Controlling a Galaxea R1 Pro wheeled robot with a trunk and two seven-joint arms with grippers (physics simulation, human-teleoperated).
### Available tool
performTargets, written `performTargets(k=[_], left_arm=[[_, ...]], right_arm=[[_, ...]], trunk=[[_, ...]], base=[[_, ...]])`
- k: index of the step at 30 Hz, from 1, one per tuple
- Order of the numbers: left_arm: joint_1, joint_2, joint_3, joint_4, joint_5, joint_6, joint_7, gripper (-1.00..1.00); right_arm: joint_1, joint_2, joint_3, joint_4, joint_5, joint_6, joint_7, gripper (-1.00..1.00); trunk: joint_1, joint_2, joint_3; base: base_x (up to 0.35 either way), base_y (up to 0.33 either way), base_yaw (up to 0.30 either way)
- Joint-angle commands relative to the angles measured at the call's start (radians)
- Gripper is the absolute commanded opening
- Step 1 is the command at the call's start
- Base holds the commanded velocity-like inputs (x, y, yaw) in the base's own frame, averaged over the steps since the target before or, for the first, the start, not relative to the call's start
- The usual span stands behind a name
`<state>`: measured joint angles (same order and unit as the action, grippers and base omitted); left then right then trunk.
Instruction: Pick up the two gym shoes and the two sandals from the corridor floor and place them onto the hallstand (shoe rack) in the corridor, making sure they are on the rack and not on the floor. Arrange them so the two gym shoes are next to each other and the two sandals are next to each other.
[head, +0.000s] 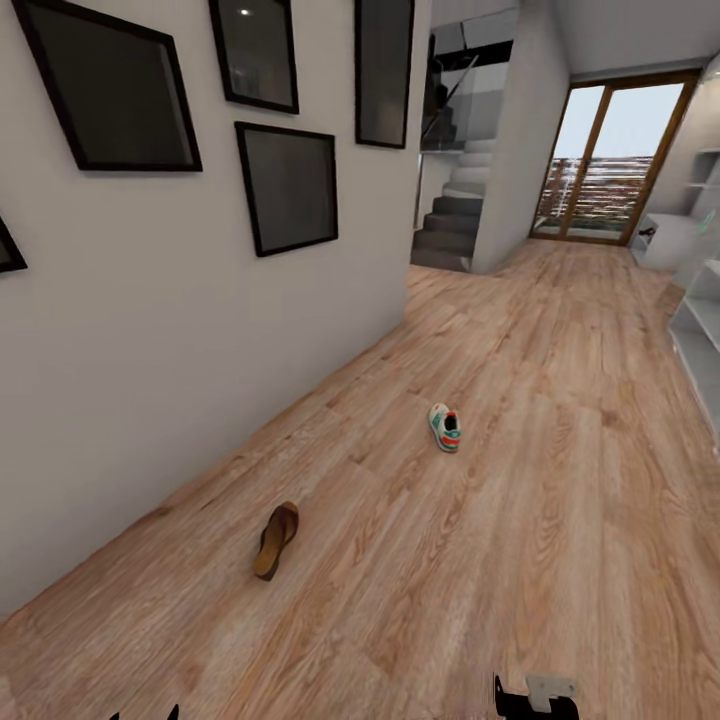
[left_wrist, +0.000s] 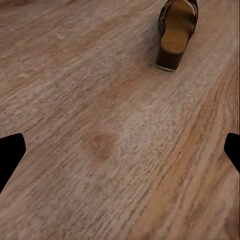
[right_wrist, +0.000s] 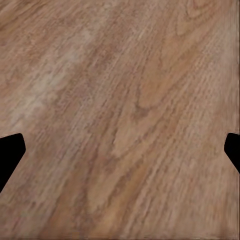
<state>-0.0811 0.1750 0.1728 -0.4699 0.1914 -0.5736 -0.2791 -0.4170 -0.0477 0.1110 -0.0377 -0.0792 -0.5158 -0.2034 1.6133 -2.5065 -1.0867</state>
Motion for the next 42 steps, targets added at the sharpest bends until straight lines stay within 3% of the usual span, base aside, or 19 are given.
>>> performTargets(k=[1, 35, 42], left_arm=[[0.0, 0.0, 0.004, 0.001, 0.009, 0.0, -0.01, 1.0], [0.0, 0.0, 0.005, 0.001, 0.015, -0.002, -0.008, 1.0], [0.0, 0.0, 0.004, 0.001, 0.016, -0.002, -0.01, 1.0]], right_arm=[[-0.001, 0.0, 0.009, 0.001, -0.008, -0.003, -0.002, 1.0], [0.0, 0.0, 0.009, 0.001, -0.008, -0.003, -0.003, 1.0], [0.0, 0.0, 0.009, 0.001, -0.008, -0.003, -0.004, 1.0]], trunk=[[0.0, 0.0, 0.0], [0.0, 0.0, 0.021], [0.0, 0.0, 0.026]], base=[[-0.003, 0.007, -0.286], [0.0, 0.001, -0.286], [0.0, 0.161, -0.286]])
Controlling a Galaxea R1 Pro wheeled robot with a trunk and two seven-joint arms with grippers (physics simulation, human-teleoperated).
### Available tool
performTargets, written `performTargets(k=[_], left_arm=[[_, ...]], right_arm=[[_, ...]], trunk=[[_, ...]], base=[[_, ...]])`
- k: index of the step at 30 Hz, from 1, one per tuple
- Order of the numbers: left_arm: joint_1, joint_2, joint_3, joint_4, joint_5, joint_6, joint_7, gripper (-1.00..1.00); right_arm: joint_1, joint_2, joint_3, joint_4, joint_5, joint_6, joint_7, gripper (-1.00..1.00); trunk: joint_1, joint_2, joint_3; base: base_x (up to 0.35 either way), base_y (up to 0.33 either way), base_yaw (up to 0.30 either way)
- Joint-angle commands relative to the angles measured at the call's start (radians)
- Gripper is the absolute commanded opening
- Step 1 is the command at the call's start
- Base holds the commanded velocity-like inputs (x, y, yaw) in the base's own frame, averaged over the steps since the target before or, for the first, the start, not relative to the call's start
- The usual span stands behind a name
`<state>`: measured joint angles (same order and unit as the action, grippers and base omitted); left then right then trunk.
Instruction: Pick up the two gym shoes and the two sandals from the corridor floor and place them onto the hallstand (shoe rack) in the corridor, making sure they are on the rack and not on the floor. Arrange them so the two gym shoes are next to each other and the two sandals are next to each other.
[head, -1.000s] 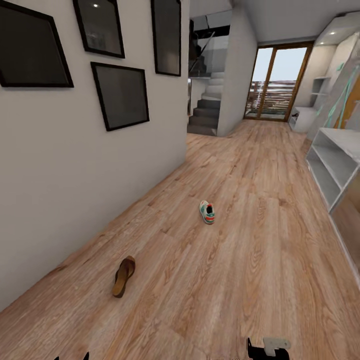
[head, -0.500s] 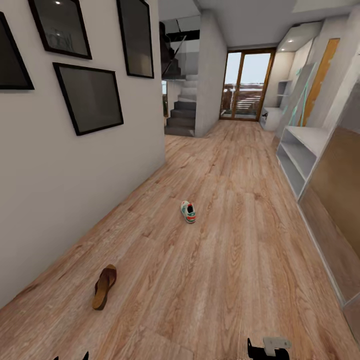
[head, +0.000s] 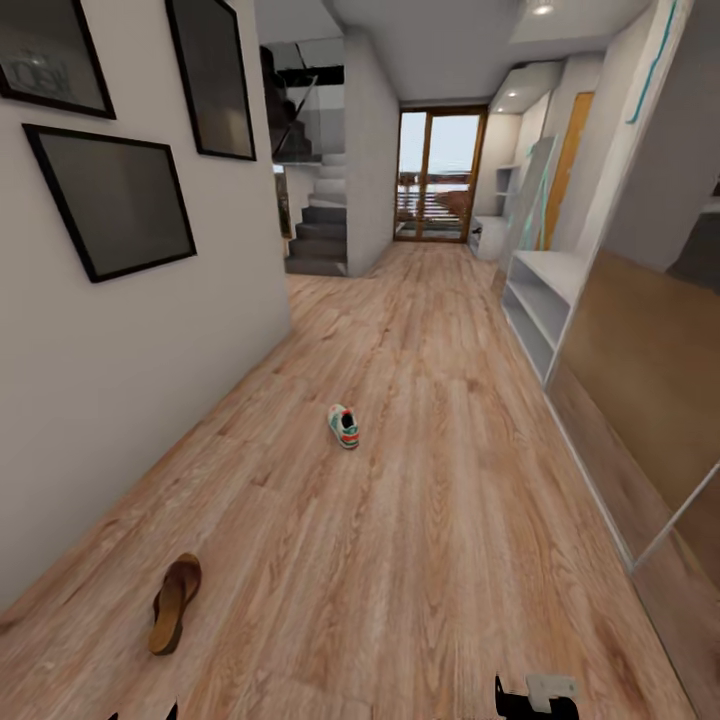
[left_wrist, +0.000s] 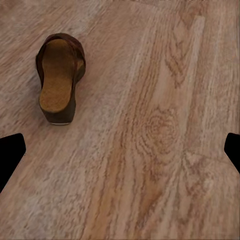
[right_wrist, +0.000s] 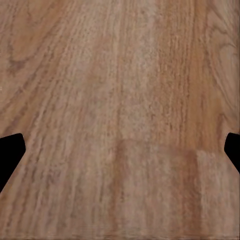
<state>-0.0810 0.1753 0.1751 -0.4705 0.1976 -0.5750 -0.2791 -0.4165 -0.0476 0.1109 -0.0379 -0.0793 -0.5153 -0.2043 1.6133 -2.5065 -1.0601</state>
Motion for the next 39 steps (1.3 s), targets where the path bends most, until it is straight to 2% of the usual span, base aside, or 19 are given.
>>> performTargets(k=[1, 10, 22, 26, 30, 31, 33, 39], left_arm=[[0.0, 0.0, 0.002, 0.001, 0.009, 0.0, -0.01, 1.0], [0.0, 0.0, 0.002, 0.0, 0.004, 0.0, -0.01, 1.0], [-0.014, 0.0, -0.001, 0.002, -0.003, 0.039, 0.002, 1.0], [-0.028, 0.001, -0.005, 0.0, -0.006, 0.115, 0.003, 1.0], [-0.077, 0.004, -0.007, 0.0, -0.007, 0.229, 0.009, 1.0], [-0.108, 0.007, -0.008, 0.0, -0.008, 0.286, 0.015, 1.0], [-0.138, 0.008, -0.008, 0.0, -0.009, 0.333, 0.024, 1.0], [-0.218, 0.01, -0.009, 0.0, -0.031, 0.416, 0.086, 1.0]], right_arm=[[-0.001, 0.0, 0.009, 0.001, -0.008, -0.003, -0.003, 1.0], [-0.001, 0.002, 0.009, 0.0, -0.008, -0.003, -0.003, 1.0], [-0.002, 0.005, 0.01, -0.023, -0.006, -0.002, 0.0, 1.0], [-0.002, 0.001, 0.01, -0.089, -0.004, 0.004, 0.001, 1.0], [-0.002, -0.003, 0.01, -0.187, -0.002, 0.03, 0.001, 1.0], [-0.002, -0.004, 0.01, -0.238, -0.001, 0.06, 0.0, 1.0], [-0.003, -0.005, 0.01, -0.292, -0.001, 0.105, 0.0, 1.0], [-0.004, -0.005, 0.01, -0.469, -0.002, 0.287, 0.003, 1.0]], trunk=[[0.0, 0.0, 0.0], [0.0, 0.0, 0.005], [0.0, 0.0, 0.006], [0.0, 0.0, 0.006], [0.0, 0.0, 0.006], [0.0, 0.0, 0.006], [0.0, 0.0, 0.006], [0.0, 0.0, 0.006]], base=[[0.0, 0.277, -0.286], [-0.052, 0.241, -0.261], [-0.019, 0.028, -0.036], [-0.002, 0.004, -0.005], [-0.001, 0.001, -0.002], [0.0, 0.0, 0.0], [0.0, 0.0, 0.0], [0.0, 0.0, 0.0]])
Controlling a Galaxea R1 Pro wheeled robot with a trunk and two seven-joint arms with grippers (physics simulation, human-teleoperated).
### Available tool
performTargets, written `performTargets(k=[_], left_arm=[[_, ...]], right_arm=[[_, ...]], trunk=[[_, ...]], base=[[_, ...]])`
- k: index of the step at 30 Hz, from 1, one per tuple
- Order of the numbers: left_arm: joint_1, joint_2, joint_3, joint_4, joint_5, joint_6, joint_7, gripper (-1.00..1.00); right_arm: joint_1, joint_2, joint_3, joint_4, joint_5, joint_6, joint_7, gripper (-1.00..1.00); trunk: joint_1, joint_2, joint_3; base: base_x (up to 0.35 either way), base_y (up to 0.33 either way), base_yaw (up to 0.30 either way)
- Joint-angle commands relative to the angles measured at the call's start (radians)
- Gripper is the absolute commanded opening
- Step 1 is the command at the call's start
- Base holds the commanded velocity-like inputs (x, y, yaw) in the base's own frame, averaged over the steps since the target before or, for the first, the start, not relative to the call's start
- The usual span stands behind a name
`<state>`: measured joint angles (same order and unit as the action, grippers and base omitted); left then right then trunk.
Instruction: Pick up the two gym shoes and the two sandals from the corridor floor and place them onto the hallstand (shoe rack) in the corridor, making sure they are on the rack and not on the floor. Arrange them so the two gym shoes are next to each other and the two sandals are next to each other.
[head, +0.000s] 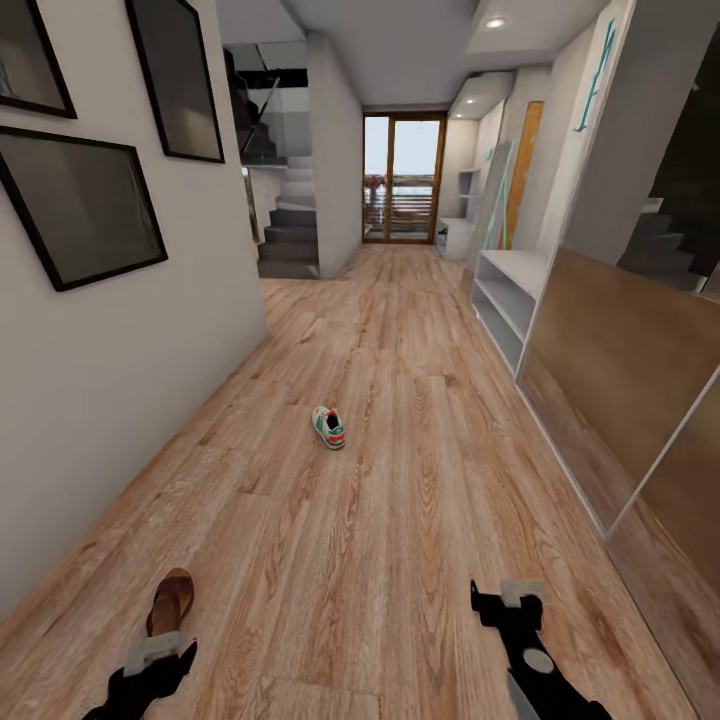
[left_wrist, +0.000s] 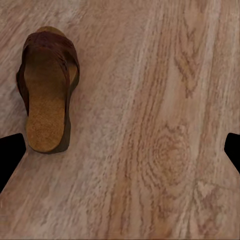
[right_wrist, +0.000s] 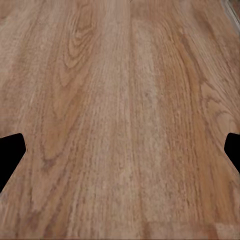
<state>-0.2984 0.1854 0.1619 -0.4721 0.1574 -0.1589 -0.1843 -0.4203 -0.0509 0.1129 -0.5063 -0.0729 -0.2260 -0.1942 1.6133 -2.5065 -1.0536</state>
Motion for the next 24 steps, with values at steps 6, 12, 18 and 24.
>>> performTargets(k=[6, 12, 18, 24], left_arm=[[-0.049, -0.01, 0.004, 0.001, -0.059, 0.028, 0.077, 1.0], [-0.061, -0.019, 0.008, 0.001, -0.121, 0.037, 0.1, 1.0], [-0.062, -0.023, 0.009, 0.003, -0.137, 0.039, 0.103, 1.0], [-0.058, -0.024, 0.01, 0.003, -0.14, 0.037, 0.104, 1.0]], right_arm=[[-0.001, -0.001, 0.01, -0.208, -0.01, 0.184, 0.019, 1.0], [-0.001, -0.002, 0.01, -0.283, -0.007, 0.258, 0.041, 1.0], [-0.001, -0.003, 0.008, -0.276, -0.006, 0.273, 0.046, 1.0], [0.0, -0.005, 0.006, -0.254, -0.006, 0.278, 0.048, 1.0]], trunk=[[0.0, 0.0, -0.001], [0.0, 0.0, -0.001], [0.0, 0.0, -0.001], [0.0, 0.0, -0.001]], base=[[0.0, 0.0, 0.0], [0.0, 0.0, 0.0], [0.0, 0.0, 0.0], [0.0, 0.0, 0.0]])
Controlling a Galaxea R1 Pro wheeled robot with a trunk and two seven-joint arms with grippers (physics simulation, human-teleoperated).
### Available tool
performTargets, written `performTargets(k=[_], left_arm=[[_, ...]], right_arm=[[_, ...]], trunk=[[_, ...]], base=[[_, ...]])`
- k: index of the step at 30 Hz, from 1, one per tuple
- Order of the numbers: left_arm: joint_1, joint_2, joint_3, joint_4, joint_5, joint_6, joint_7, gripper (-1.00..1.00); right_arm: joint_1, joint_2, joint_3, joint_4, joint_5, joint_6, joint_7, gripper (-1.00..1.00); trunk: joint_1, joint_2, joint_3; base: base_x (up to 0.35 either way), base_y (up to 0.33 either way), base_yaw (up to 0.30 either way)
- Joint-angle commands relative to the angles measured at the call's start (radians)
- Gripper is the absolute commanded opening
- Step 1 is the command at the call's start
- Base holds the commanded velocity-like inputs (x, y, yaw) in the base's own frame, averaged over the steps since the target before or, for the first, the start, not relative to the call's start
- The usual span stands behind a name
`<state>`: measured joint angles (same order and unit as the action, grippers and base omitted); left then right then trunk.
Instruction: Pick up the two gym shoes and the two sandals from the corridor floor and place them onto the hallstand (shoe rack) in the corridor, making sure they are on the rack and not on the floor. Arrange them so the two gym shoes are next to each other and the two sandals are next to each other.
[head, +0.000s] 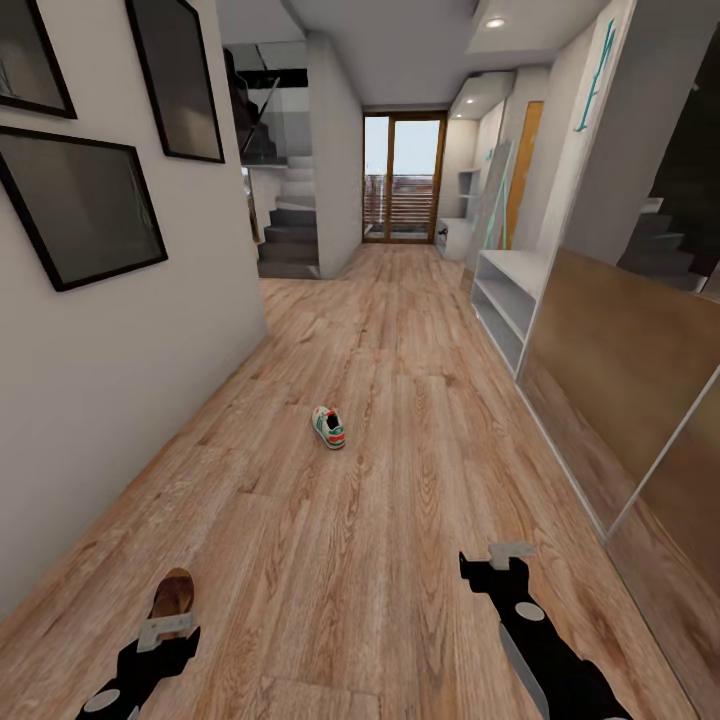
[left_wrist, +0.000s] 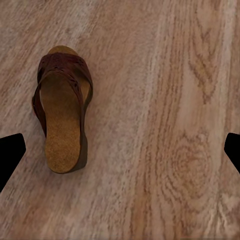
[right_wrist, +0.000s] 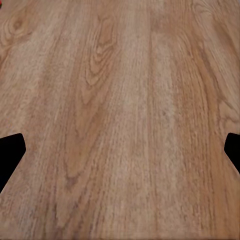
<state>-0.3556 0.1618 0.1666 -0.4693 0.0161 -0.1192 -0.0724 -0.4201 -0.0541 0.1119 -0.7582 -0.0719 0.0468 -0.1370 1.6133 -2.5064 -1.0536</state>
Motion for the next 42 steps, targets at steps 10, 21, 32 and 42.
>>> performTargets(k=[10, 21, 32, 42], left_arm=[[0.003, -0.019, 0.006, 0.001, 0.002, -0.008, -0.007, 1.0], [0.005, -0.062, 0.003, -0.001, -0.005, -0.009, 0.002, 1.0], [0.006, -0.068, 0.001, -0.002, -0.004, -0.011, 0.003, 1.0], [0.006, -0.068, 0.002, -0.002, -0.003, -0.014, 0.001, 1.0]], right_arm=[[0.0, -0.002, 0.006, -0.002, -0.009, 0.006, -0.011, 1.0], [0.0, -0.003, 0.006, 0.0, -0.009, 0.007, -0.012, 1.0], [-0.001, -0.003, 0.006, 0.001, -0.009, 0.007, -0.012, 1.0], [0.0, -0.003, 0.006, 0.002, -0.009, 0.007, -0.012, 1.0]], trunk=[[0.0, 0.0, -0.001], [0.0, 0.0, -0.006], [0.0, 0.0, -0.015], [0.0, 0.0, -0.024]], base=[[0.0, 0.0, 0.014], [0.0, 0.0, 0.199], [0.0, 0.0, 0.25], [0.0, 0.0, 0.243]])
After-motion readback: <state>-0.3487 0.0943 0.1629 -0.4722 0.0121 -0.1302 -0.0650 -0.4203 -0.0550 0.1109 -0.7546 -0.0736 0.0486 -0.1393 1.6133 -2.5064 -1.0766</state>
